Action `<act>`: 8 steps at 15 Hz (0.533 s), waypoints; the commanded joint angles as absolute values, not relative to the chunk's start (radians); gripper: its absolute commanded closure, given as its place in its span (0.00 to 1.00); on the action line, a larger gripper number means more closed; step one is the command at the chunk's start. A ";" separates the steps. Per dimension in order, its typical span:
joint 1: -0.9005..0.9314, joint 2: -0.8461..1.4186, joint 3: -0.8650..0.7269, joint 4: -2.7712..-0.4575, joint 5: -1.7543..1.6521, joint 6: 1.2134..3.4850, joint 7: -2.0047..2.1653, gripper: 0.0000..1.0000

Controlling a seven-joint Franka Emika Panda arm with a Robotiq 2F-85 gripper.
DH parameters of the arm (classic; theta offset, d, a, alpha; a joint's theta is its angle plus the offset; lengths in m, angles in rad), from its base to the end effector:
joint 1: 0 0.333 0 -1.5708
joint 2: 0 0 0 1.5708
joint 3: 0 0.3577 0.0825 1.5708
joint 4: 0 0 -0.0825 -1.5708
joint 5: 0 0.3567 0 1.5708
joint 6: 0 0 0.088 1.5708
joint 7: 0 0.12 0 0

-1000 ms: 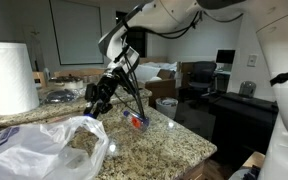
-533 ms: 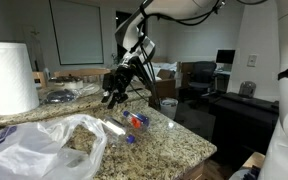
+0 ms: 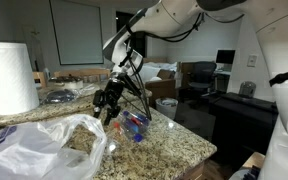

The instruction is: Put the plastic bottles in the plastic bag

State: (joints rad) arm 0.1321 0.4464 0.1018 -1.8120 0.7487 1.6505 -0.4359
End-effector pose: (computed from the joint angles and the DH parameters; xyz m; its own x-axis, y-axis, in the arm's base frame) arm 0.5482 0.2034 0.3364 0.8313 0.4699 -0.2970 0.0973 -0.6491 -0.7545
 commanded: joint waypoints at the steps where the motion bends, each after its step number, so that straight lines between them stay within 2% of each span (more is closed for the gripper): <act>1: 0.194 0.476 0.139 -1.710 0.678 1.822 -0.348 0.09; 2: 0.210 0.476 0.149 -1.699 0.664 1.882 -0.330 0.04; 4: 0.246 0.442 0.164 -1.723 0.612 2.008 -0.280 0.00; 8: 0.272 0.298 0.192 -1.928 0.582 2.289 -0.155 0.00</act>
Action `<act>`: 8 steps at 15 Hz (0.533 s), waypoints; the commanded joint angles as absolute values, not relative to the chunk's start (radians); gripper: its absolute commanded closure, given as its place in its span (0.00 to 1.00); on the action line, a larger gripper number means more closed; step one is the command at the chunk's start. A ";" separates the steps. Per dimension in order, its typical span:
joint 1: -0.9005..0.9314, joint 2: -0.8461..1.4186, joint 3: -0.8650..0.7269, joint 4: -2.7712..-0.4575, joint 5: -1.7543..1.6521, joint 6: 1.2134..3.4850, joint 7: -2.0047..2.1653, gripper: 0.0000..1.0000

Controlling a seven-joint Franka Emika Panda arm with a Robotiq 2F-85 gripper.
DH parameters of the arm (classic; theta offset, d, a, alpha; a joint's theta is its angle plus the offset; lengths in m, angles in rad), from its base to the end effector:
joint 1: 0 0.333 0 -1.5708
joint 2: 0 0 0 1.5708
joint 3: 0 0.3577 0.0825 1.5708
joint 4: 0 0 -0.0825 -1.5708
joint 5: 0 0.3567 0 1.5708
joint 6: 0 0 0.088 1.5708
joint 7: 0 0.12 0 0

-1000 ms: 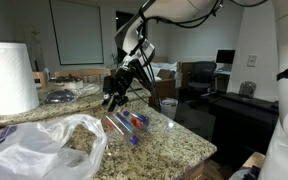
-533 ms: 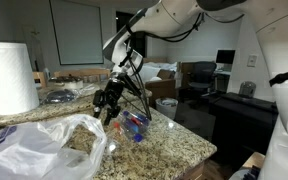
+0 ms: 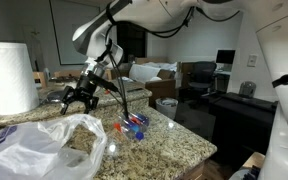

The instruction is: Put the plastic bottles in the plastic bag

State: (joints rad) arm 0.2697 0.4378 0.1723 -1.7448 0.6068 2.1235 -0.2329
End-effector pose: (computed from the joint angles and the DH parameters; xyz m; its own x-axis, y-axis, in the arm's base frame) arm 0.5818 0.2959 0.3738 0.9471 0.3199 -0.0261 0.2541 -0.7970 -0.5479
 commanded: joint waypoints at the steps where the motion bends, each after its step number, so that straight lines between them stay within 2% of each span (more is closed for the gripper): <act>1: 0.276 0.261 0.197 -1.980 0.575 2.352 -0.124 0.00; 4: 0.266 0.125 0.186 -2.121 0.488 2.456 -0.022 0.00; 5: 0.248 0.264 0.227 -1.981 0.533 2.410 -0.082 0.00; 8: 0.246 0.162 0.207 -2.071 0.506 2.428 -0.049 0.00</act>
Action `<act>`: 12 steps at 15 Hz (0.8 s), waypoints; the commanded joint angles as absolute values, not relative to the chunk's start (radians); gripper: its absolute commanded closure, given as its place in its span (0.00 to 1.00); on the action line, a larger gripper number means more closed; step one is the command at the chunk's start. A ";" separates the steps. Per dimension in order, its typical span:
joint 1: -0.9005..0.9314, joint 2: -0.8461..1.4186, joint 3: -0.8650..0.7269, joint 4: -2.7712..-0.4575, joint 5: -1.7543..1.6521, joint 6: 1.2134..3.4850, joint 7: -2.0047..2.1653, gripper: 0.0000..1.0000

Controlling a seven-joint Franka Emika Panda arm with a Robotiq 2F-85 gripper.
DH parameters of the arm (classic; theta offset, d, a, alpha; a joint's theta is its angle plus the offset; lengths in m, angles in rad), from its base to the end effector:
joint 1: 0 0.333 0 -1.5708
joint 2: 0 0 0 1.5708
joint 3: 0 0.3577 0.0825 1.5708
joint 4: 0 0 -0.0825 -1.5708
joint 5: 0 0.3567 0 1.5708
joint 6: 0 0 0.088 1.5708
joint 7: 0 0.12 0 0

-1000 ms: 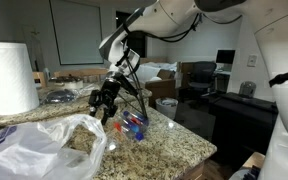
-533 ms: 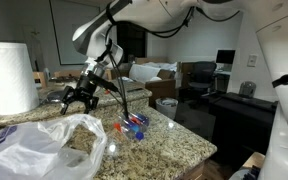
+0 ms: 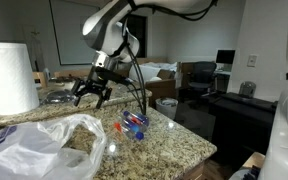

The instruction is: Put the plastic bottles in the plastic bag

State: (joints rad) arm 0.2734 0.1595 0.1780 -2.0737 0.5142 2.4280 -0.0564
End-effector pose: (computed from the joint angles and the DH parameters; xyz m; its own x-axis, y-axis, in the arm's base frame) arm 0.5215 0.2552 0.4208 0.9849 0.1129 0.1314 0.1573 -0.9002 -0.4061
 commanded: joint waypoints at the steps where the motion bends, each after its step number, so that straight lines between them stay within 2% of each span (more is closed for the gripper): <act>1: 0.246 0.149 0.205 -2.082 0.506 2.428 -0.050 0.00; 12: 0.305 0.468 0.393 -2.009 0.803 3.061 0.142 0.00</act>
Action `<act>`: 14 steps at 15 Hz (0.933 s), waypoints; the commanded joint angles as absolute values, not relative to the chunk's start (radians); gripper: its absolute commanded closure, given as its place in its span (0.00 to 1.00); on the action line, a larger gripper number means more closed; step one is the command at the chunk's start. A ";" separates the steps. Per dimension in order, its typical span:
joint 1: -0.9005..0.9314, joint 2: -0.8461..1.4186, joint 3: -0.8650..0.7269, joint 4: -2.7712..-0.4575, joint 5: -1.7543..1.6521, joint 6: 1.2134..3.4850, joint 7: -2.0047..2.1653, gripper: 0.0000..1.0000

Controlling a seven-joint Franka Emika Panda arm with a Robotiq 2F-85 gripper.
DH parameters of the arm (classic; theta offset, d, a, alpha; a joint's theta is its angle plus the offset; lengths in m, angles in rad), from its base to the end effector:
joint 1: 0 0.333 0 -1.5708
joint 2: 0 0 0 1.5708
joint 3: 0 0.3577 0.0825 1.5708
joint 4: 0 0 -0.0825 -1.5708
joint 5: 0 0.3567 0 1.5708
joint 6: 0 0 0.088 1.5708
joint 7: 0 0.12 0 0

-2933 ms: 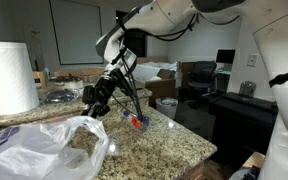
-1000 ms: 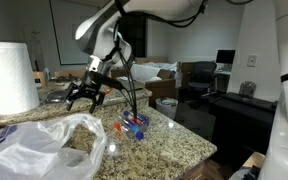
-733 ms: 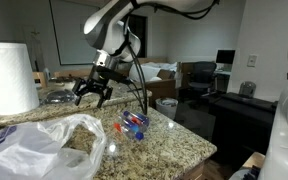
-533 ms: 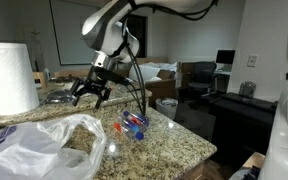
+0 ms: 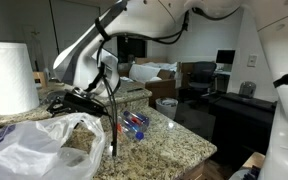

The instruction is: Put the plastic bottles in the plastic bag

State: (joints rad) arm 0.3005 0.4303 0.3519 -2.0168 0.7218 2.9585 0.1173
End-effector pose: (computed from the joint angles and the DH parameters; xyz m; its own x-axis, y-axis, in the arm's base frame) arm 0.5447 0.3367 0.3392 0.9456 -0.2665 0.1867 -0.1190 -0.8173 -0.5638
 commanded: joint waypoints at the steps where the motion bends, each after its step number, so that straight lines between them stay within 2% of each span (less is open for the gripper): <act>1: 0.304 0.473 0.412 -2.011 0.820 3.070 0.153 0.00; 4: 0.291 0.484 0.458 -2.025 0.894 3.094 0.161 0.00; 7: 0.166 0.568 0.632 -1.927 1.025 3.062 0.022 0.00; 10: 0.086 0.664 0.725 -1.850 1.072 3.022 -0.050 0.00; 14: 0.007 0.776 0.754 -1.812 1.083 2.904 -0.057 0.00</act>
